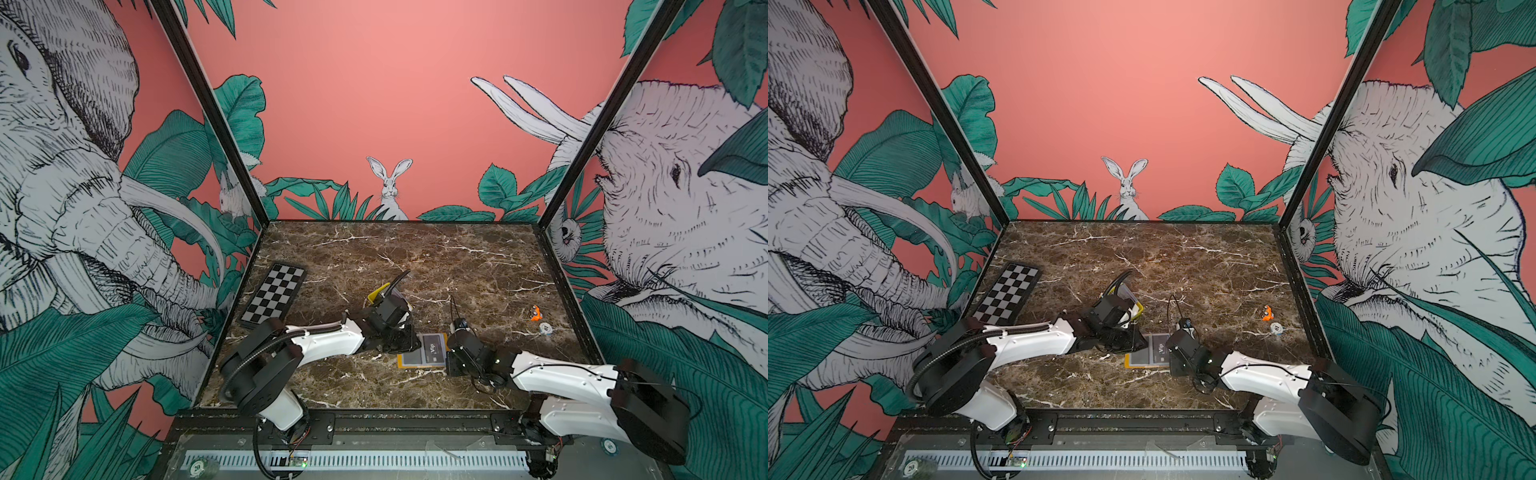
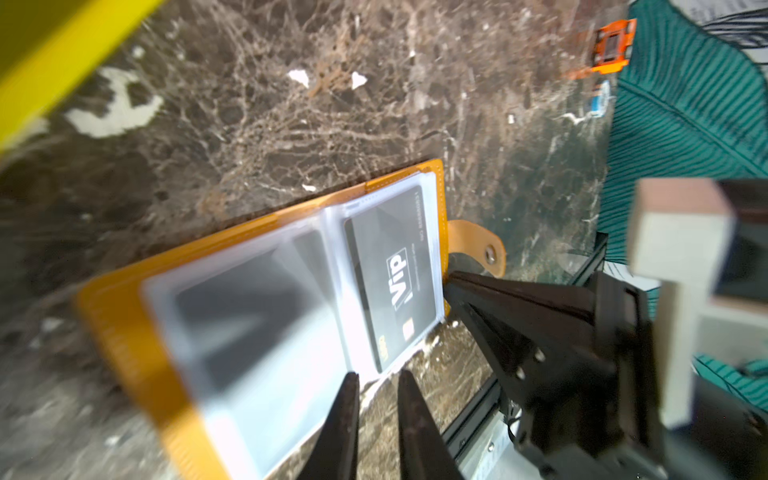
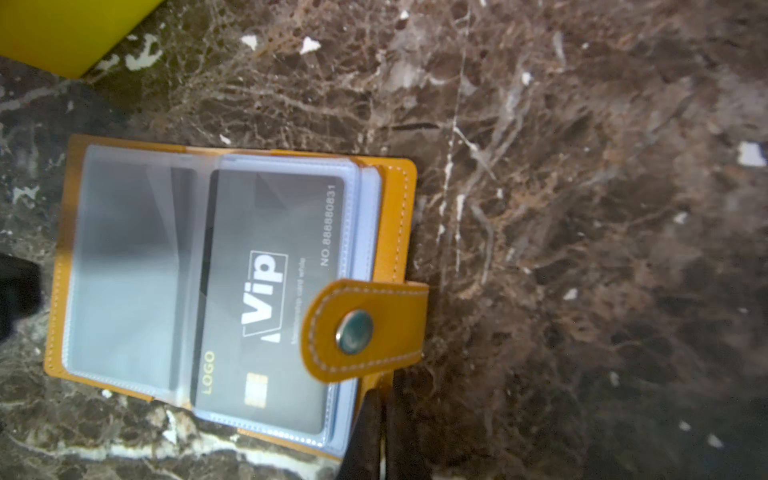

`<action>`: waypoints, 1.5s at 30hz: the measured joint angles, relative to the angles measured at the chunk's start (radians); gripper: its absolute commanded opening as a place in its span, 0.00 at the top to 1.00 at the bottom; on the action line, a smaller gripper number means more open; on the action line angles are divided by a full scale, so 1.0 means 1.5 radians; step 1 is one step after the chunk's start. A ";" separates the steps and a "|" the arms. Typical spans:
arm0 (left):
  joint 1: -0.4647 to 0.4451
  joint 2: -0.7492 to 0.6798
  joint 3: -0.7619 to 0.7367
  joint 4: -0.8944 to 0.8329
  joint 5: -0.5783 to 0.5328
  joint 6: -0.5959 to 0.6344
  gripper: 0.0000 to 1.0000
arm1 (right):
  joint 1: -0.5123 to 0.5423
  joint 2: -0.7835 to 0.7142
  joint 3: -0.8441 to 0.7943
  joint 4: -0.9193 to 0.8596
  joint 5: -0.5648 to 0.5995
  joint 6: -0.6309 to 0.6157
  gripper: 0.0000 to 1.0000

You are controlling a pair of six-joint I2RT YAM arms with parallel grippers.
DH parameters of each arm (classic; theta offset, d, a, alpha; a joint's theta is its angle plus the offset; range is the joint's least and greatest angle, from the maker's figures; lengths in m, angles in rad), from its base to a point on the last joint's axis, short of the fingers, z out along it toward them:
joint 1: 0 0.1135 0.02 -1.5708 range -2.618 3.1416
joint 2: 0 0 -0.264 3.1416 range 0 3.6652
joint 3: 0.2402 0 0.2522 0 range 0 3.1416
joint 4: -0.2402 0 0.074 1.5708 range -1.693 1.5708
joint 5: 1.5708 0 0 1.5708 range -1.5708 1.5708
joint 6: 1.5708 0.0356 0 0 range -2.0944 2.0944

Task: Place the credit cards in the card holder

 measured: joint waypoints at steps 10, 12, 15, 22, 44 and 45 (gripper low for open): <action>0.025 -0.109 -0.079 0.001 -0.012 0.016 0.76 | 0.001 -0.099 0.005 -0.084 0.048 -0.010 0.85; 0.031 -0.124 -0.094 0.006 -0.014 0.020 0.75 | 0.001 -0.107 0.010 -0.096 0.055 -0.011 0.83; 0.036 -0.146 -0.122 0.016 -0.018 0.025 0.71 | 0.001 -0.108 0.025 -0.115 0.064 -0.013 0.82; 0.036 -0.163 -0.193 0.079 -0.016 0.026 0.69 | 0.001 -0.057 0.084 -0.143 0.063 -0.012 0.75; 0.063 -0.111 -0.264 0.240 -0.010 -0.005 0.67 | 0.001 0.083 0.204 -0.179 0.068 -0.036 0.71; 0.064 -0.109 -0.264 0.243 -0.009 -0.006 0.67 | 0.001 0.090 0.210 -0.182 0.068 -0.038 0.72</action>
